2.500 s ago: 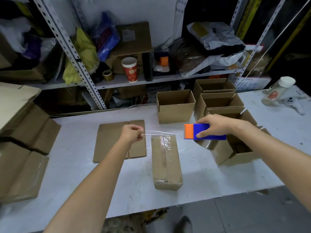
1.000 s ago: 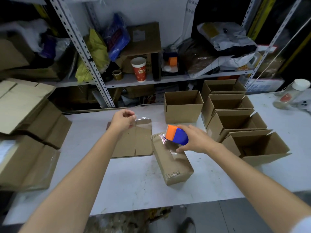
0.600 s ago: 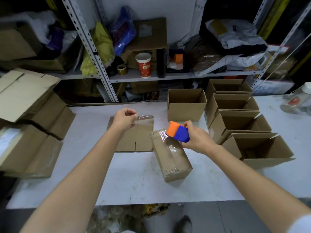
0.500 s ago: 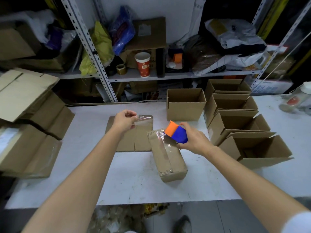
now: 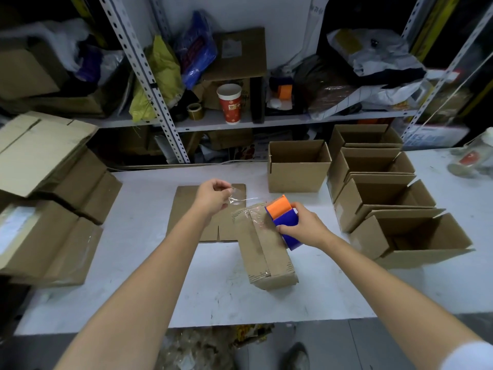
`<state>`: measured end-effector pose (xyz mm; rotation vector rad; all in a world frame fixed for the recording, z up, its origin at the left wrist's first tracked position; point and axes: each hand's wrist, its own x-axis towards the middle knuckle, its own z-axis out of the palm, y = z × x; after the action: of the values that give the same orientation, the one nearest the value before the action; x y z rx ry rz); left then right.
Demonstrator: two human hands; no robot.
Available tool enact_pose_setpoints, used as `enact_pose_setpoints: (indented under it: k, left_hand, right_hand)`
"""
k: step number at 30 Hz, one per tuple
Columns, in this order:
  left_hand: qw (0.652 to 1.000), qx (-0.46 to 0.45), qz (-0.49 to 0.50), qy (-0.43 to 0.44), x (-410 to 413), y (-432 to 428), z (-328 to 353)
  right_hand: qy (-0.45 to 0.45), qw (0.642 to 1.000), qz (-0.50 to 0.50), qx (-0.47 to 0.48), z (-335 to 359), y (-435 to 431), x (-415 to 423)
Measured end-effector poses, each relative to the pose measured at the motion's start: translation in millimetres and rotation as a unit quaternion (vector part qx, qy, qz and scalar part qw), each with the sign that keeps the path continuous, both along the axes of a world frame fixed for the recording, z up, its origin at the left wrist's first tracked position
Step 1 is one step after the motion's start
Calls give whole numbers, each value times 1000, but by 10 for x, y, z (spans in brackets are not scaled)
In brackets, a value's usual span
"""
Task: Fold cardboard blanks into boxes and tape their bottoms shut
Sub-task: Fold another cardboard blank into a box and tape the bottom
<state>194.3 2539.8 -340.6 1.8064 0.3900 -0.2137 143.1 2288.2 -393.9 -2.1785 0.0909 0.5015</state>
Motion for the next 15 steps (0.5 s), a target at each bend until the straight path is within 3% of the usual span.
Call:
enact_pose_setpoints:
  k: [6, 15]
  left_hand:
    - [999, 15, -47, -5, 76, -210, 93]
    - [993, 24, -113, -27, 242, -764, 273]
  right_hand:
    - [56, 989, -112, 78, -75, -252, -39]
    - [69, 982, -161, 77, -50, -588, -58]
